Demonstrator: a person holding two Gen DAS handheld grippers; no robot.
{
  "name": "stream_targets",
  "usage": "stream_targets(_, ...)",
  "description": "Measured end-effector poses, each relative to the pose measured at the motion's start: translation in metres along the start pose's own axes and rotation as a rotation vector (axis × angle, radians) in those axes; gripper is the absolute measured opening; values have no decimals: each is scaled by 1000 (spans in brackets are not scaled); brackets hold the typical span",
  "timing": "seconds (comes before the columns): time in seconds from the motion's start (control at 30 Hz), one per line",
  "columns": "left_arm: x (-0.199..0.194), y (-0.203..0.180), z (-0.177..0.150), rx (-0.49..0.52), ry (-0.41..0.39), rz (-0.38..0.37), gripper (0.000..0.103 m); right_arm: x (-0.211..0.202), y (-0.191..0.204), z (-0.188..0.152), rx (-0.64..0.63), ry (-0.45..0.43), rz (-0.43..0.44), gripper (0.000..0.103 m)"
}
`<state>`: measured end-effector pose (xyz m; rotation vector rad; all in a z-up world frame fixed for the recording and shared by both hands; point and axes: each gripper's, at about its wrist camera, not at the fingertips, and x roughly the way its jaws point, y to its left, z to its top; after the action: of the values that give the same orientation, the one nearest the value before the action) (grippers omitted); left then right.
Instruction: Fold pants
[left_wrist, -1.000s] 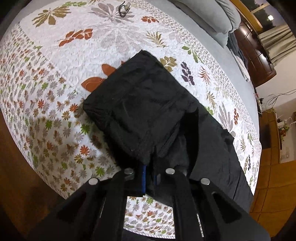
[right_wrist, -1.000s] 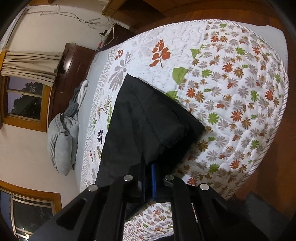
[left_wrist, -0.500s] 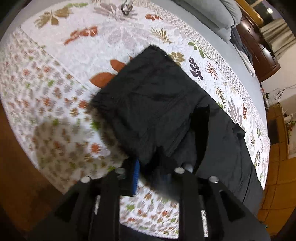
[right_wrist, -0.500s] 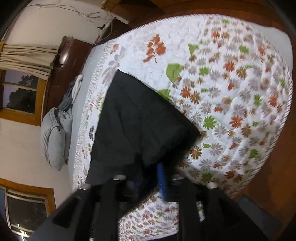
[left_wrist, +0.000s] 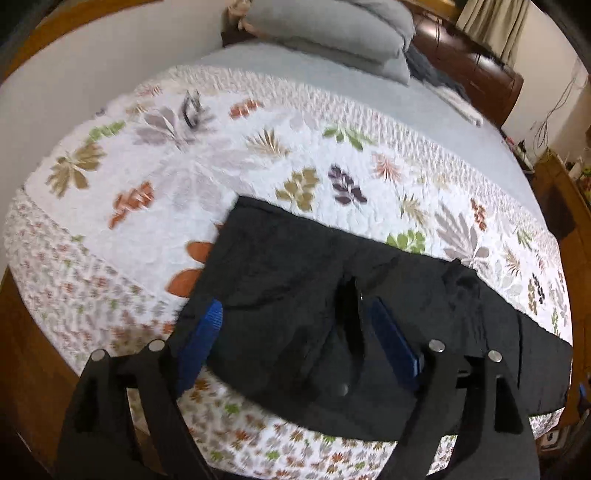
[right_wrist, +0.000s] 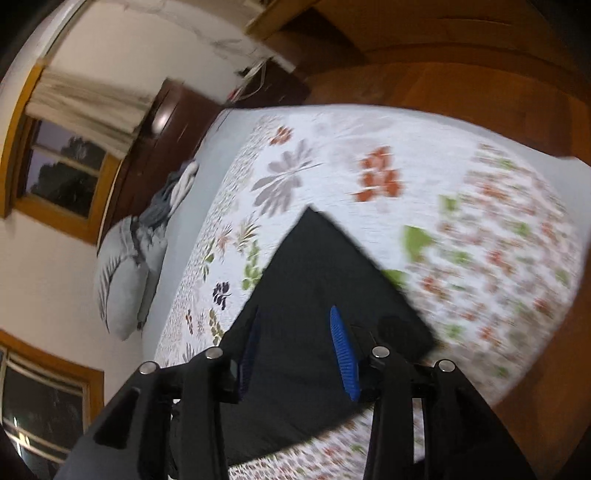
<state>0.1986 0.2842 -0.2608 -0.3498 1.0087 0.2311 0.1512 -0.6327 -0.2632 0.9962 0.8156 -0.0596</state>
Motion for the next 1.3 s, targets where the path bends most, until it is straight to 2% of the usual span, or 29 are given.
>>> stream_targets(0.13, 41, 14, -5, -66, 86, 52, 82, 51, 18, 23, -9, 51, -25, 40)
stream_targets(0.17, 47, 20, -8, -84, 104, 55, 78, 61, 18, 26, 0, 57, -31, 40)
stream_targets(0.37, 64, 24, -15, -80, 130, 75, 77, 106, 2, 46, 43, 92, -97, 39)
stream_targets(0.43, 68, 30, -16, -109, 131, 63, 77, 113, -7, 50, 46, 104, -126, 29)
stream_targets(0.5, 73, 28, -16, -103, 133, 77, 78, 117, -13, 52, 57, 119, -133, 24)
stream_targets(0.63, 78, 21, -15, -69, 136, 107, 81, 103, -15, 55, 57, 117, -104, 27)
stream_targets(0.77, 71, 17, -13, -37, 134, 107, 82, 59, -21, 50, 56, 87, -47, 32)
stream_targets(0.87, 52, 17, -15, -38, 93, 79, 83, 22, -37, 36, 64, 65, -31, 42)
stream_targets(0.93, 37, 22, -21, -65, 65, 48, 84, 2, -51, 23, 88, 56, -22, 57)
stream_targets(1.0, 28, 26, -25, -86, 46, 32, 88, -16, -69, 5, 128, 43, -2, 62)
stream_targets(1.13, 18, 39, -39, -125, 48, -12, 89, -28, -98, -26, 218, 38, 66, 67)
stream_targets(1.3, 18, 48, -47, -188, 79, -64, 89, -15, -112, -46, 274, 51, 149, 71)
